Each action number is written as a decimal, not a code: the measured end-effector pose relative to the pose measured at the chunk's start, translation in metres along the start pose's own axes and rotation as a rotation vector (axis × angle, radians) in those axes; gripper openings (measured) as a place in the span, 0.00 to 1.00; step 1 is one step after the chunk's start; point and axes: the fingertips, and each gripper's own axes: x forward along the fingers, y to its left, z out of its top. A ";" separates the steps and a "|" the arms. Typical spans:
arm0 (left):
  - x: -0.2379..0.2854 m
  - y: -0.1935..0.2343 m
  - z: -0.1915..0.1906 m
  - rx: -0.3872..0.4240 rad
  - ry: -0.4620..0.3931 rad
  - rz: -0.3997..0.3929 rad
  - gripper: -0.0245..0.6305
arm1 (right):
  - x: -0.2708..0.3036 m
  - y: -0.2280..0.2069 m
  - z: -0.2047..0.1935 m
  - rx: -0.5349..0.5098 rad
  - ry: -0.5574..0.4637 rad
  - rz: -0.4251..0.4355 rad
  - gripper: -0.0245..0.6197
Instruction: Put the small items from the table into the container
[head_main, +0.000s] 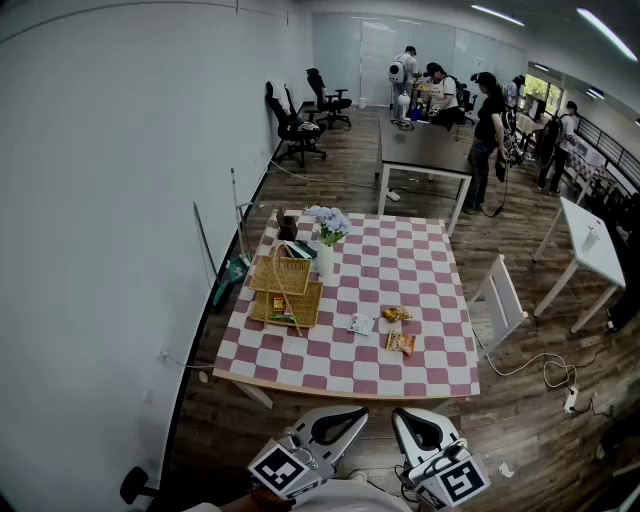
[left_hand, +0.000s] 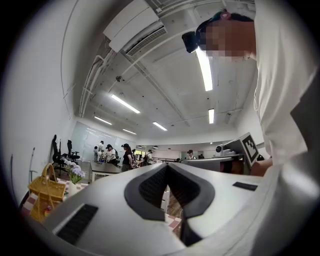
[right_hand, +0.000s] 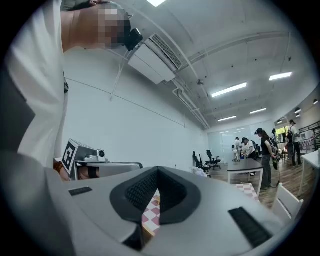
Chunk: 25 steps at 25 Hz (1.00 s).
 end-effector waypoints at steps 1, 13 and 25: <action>0.001 0.000 -0.001 -0.002 0.005 0.000 0.05 | 0.000 -0.001 -0.001 -0.001 0.000 0.001 0.07; 0.030 0.001 -0.011 -0.003 0.030 0.025 0.05 | -0.004 -0.027 -0.003 -0.001 -0.032 0.016 0.07; 0.065 -0.005 -0.030 -0.047 0.047 0.062 0.05 | -0.014 -0.059 -0.017 0.010 -0.016 0.041 0.07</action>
